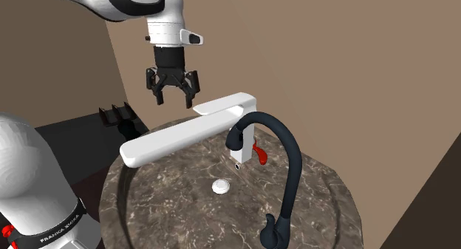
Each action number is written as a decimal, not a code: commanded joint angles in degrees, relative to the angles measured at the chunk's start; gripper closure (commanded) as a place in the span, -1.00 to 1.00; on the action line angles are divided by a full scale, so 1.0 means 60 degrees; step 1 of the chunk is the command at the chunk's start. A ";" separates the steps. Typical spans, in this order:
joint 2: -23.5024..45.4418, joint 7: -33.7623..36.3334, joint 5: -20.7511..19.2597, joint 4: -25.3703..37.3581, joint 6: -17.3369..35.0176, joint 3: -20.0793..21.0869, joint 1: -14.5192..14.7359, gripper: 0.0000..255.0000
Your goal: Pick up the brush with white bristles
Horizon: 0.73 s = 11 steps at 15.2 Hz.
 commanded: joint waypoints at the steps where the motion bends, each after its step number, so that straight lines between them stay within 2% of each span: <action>1: 0.0541 -0.0714 -0.0380 0.0072 0.0531 -0.0294 0.0030 -1.00; 6: 0.1968 -0.2402 -0.1147 0.0433 0.1837 -0.1016 0.0073 -1.00; 11: 0.3625 -0.4042 -0.1573 0.1111 0.3160 -0.1620 0.0145 -1.00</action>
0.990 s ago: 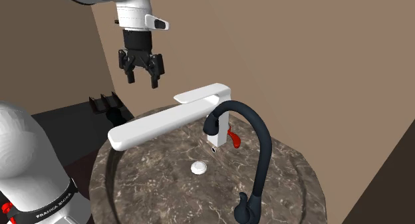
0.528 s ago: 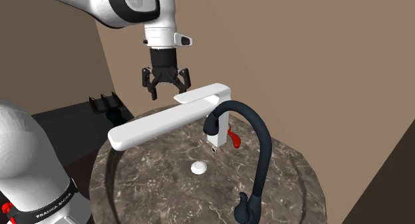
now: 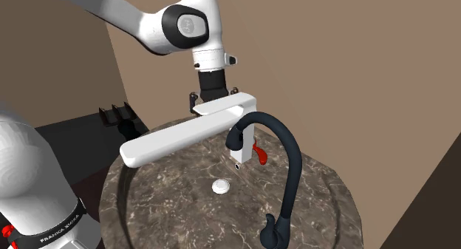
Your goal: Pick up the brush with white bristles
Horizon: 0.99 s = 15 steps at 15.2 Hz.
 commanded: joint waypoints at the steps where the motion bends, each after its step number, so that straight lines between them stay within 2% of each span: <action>1: 0.0790 -0.0710 -0.0150 0.0327 0.0576 -0.0299 -0.0030 -1.00; 7: 0.2743 -0.2486 -0.0088 0.1426 0.1875 -0.0652 -0.0046 -1.00; 15: 0.3375 -0.2369 -0.0023 0.1053 0.2848 -0.0683 -0.0111 -1.00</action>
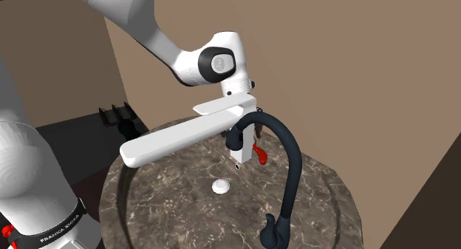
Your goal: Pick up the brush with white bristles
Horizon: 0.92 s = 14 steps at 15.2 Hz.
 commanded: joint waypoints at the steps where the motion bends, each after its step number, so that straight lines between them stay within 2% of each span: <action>1: 0.0047 0.0004 0.0002 -0.0034 0.0088 -0.0006 -0.0009 -1.00; 2: 0.0056 0.0002 0.0002 -0.0044 0.0107 -0.0009 -0.0013 1.00; 11: 0.0047 0.0004 0.0002 -0.0034 0.0088 -0.0006 -0.0009 1.00; 14: -0.0218 -0.0040 -0.0030 0.0100 -0.0298 0.0003 0.0016 1.00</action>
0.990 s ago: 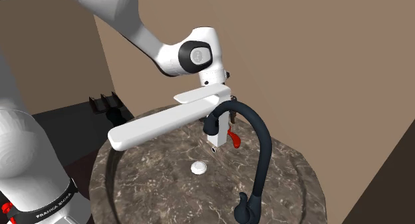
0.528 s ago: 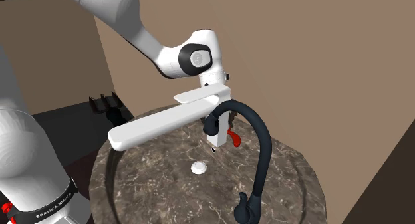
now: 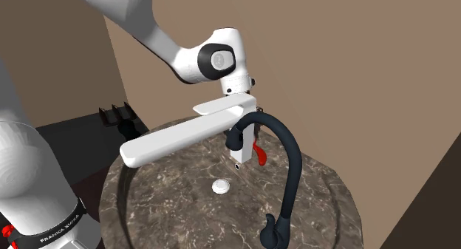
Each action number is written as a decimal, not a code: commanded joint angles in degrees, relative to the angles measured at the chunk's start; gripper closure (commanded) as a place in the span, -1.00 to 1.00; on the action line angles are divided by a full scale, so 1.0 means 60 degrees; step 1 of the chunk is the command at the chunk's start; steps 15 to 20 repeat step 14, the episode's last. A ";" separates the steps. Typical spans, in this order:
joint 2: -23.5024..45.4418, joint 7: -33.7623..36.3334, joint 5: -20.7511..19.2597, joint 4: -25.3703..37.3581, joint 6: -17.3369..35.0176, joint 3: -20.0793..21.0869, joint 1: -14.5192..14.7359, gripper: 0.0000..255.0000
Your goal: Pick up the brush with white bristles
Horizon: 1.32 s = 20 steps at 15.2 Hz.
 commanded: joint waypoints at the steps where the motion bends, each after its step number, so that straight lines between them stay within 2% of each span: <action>1: -0.0145 -0.0037 -0.0004 0.0100 -0.0256 0.0008 0.0014 1.00; 12: -0.0933 -0.0235 -0.0048 0.0764 -0.1665 0.0091 0.0087 1.00; 20: -0.0942 -0.0238 -0.0048 0.0774 -0.1684 0.0093 0.0088 1.00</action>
